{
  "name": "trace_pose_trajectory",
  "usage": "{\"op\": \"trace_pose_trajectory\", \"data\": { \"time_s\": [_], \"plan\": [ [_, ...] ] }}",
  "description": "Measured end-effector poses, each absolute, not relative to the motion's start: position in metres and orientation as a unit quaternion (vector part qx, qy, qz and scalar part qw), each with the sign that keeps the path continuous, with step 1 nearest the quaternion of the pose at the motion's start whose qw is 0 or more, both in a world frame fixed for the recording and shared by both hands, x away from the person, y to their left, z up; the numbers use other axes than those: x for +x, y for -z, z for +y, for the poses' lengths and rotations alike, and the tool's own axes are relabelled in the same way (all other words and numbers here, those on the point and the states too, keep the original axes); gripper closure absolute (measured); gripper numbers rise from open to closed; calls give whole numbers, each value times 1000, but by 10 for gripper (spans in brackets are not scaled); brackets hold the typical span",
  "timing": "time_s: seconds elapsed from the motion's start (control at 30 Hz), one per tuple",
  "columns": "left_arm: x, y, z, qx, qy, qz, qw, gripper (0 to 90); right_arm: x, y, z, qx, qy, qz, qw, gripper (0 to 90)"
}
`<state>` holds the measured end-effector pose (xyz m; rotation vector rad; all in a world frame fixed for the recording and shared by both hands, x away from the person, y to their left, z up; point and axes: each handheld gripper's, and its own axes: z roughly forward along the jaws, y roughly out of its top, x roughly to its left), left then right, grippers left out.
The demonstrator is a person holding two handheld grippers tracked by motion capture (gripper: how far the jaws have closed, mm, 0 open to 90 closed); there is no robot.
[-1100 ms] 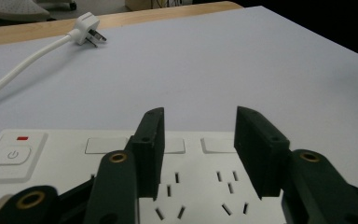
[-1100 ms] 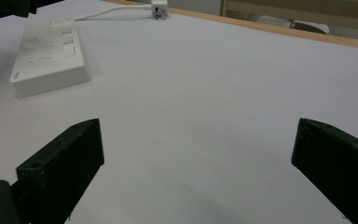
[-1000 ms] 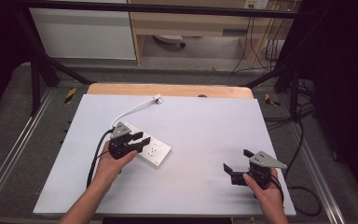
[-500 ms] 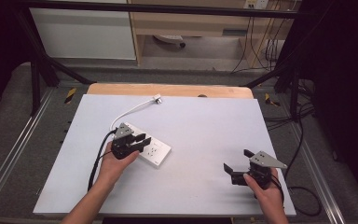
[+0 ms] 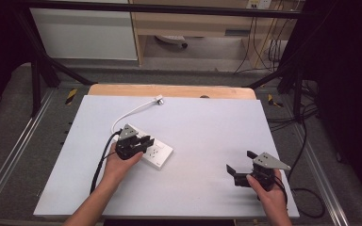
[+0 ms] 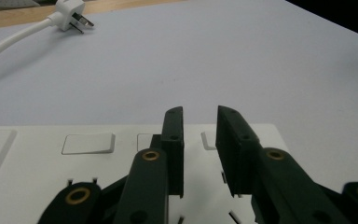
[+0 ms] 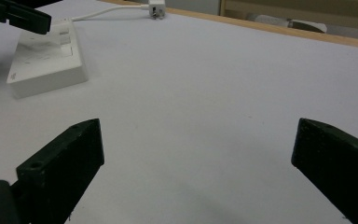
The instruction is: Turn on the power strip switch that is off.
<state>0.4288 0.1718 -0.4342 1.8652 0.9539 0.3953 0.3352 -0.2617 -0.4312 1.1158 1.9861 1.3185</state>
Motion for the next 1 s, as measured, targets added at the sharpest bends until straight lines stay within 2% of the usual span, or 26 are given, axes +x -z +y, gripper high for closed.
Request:
{"op": "trace_pose_trajectory", "data": {
  "time_s": [1.0],
  "plan": [
    [438,439,155,779,-147,375,481,843,335,431,-263,410,-485,730,252,27]
  ]
}}
